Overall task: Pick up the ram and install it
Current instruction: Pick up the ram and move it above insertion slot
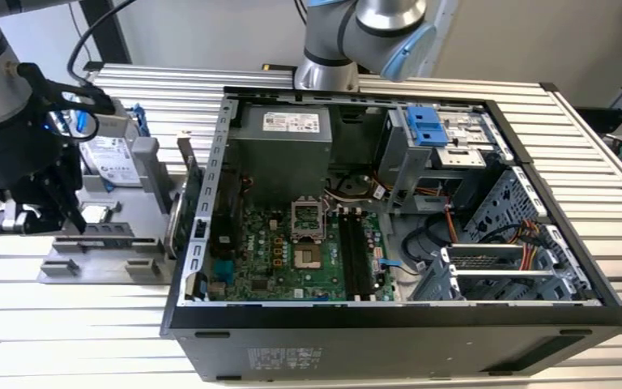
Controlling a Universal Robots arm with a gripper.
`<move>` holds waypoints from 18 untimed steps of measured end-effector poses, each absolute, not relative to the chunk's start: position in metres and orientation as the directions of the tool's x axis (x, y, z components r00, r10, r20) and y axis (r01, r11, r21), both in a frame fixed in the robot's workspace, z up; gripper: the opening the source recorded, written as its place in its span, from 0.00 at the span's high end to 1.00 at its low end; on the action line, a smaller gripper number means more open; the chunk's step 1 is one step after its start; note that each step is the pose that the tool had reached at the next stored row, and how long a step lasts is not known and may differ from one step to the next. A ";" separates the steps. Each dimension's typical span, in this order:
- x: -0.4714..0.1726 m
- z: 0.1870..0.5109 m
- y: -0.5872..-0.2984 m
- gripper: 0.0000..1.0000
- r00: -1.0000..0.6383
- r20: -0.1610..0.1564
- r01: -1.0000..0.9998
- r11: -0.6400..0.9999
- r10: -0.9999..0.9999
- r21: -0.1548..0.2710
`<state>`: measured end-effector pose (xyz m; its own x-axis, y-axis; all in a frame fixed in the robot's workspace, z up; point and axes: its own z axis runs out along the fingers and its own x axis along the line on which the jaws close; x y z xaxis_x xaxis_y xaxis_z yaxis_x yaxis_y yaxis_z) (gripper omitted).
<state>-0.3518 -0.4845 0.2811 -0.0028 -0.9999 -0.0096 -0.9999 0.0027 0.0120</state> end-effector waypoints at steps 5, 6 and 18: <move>-0.352 0.285 -0.484 1.00 -0.003 -0.010 -1.000 0.003 -1.000 0.012; -0.352 0.285 -0.484 1.00 -0.003 -0.010 -1.000 0.003 -1.000 0.012; -0.352 0.296 -0.484 1.00 -0.003 -0.011 -1.000 0.003 -1.000 0.012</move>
<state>-0.3518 -0.4844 0.2962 -0.0029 -0.9999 -0.0115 -0.9999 0.0027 0.0120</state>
